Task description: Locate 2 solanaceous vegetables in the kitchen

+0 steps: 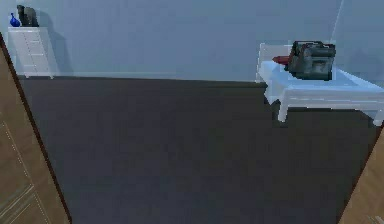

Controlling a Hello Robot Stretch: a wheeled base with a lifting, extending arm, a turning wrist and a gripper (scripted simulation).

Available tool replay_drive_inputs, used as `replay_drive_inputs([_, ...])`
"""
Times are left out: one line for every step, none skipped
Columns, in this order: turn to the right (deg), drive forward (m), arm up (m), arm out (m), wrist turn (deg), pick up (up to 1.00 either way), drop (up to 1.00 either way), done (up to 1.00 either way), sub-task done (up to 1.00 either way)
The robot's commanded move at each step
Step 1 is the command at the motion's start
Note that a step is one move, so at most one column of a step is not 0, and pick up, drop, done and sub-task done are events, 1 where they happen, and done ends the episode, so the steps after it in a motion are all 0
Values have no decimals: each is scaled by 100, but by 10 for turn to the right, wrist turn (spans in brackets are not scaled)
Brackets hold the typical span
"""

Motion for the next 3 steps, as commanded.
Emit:
replay_drive_inputs([-90,0,0,0,0,0,0,0,0])
replay_drive_inputs([0,100,0,0,0,0,0,0,0])
replay_drive_inputs([-30,0,0,0,0,0,0,0,0])
